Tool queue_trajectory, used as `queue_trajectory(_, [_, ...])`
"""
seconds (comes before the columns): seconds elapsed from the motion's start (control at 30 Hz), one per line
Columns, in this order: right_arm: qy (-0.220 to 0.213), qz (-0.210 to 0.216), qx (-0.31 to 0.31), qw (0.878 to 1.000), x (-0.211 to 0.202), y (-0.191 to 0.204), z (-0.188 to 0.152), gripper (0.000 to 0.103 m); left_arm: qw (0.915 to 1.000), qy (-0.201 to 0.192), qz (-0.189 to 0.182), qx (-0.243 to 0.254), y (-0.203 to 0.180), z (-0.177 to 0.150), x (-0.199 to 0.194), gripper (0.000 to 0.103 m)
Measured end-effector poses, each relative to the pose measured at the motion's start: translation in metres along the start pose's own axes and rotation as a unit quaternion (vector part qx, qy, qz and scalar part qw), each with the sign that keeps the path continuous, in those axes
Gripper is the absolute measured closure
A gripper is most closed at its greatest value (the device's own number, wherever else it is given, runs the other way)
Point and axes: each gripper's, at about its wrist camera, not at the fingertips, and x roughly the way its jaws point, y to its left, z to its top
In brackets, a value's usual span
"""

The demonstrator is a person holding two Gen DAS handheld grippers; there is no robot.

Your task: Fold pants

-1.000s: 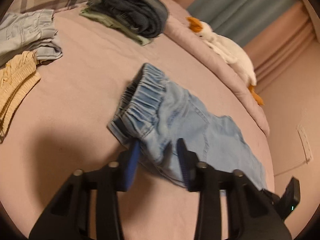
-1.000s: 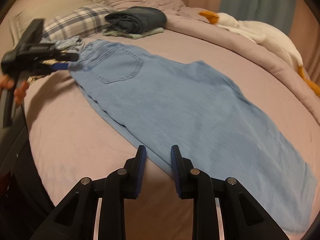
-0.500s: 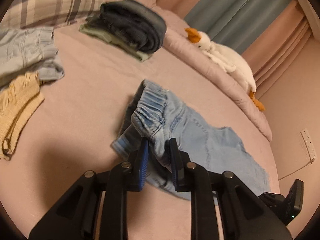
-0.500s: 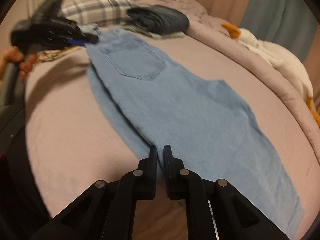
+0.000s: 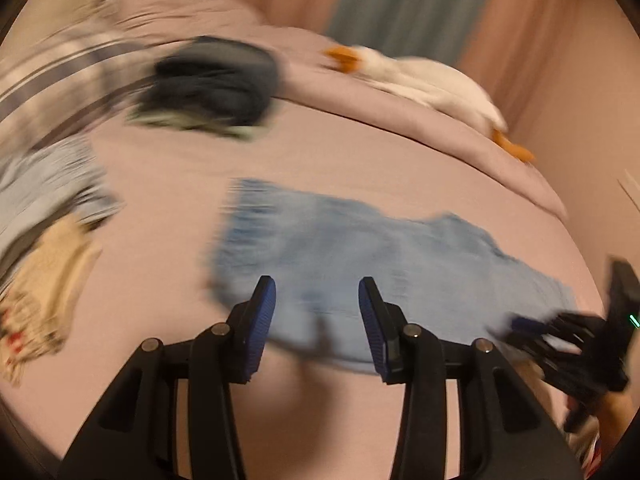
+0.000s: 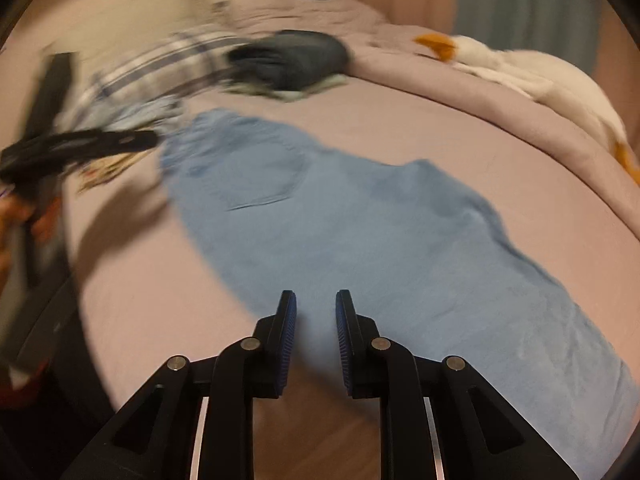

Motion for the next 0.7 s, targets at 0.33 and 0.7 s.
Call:
queue_trajectory(0.33, [0.046, 0.03, 0.04, 0.998, 0.018, -0.012, -0.032, 0.085, 0.9881, 0.061, -0.014, 0.141, -0.052, -0.053, 0.059, 0.06])
queue_trajectory(0.7, [-0.014, 0.02, 0.134, 0.991, 0.039, -0.092, 0.045, 0.085, 0.9908, 0.04, -0.053, 0.118, -0.067, 0.015, 0.075, 0.056])
